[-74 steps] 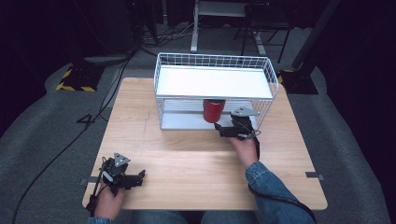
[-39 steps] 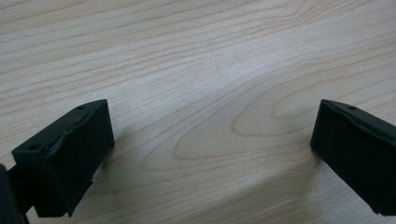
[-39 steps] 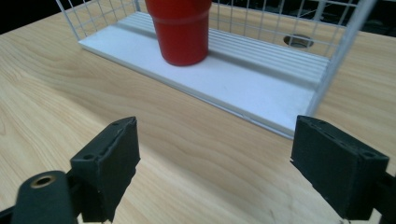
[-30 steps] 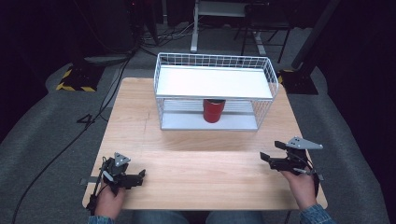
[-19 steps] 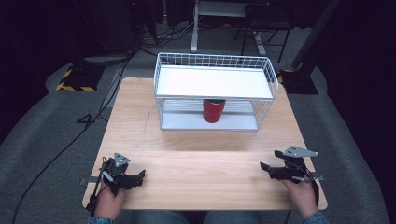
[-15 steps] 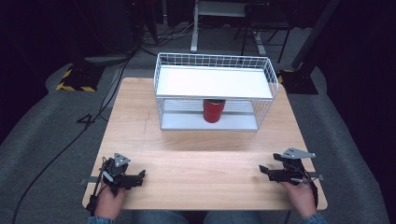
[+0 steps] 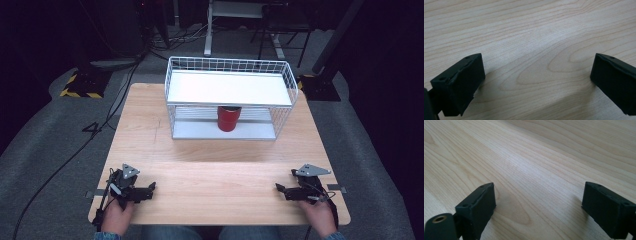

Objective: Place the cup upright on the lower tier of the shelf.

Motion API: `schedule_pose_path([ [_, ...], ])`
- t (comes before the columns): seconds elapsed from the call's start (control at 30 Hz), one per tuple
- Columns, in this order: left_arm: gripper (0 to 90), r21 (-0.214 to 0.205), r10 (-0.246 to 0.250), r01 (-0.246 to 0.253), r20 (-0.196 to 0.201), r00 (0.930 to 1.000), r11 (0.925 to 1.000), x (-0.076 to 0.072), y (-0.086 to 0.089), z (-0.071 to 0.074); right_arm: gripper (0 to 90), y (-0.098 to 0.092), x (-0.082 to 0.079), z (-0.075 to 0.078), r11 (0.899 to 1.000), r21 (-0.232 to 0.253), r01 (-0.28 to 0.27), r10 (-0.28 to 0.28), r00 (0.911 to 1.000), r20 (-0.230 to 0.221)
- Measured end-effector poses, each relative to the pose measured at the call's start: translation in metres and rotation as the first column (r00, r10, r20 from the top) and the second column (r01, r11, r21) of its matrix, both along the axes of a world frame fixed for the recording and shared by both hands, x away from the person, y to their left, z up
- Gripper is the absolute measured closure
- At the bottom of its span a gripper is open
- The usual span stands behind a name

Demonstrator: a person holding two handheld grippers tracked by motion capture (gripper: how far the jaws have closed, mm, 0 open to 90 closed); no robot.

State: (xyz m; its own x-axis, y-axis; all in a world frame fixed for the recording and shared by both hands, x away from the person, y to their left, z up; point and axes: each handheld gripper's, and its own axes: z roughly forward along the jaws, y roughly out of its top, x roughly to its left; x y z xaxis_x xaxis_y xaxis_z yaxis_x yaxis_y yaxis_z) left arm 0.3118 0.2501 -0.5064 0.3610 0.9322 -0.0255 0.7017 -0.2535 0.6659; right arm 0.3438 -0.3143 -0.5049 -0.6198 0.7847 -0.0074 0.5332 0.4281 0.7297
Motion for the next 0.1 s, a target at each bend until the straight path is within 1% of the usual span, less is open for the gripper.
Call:
schedule_pose_path([
  [0.1, 0.0, 0.001, -0.002, 0.002, 0.001, 1.0, 1.0, 0.0003, 0.0001, 0.0, 11.6, 0.0, -0.0005, 0.0, 1.0, 0.0, 0.003, -0.003, 1.0, 0.0],
])
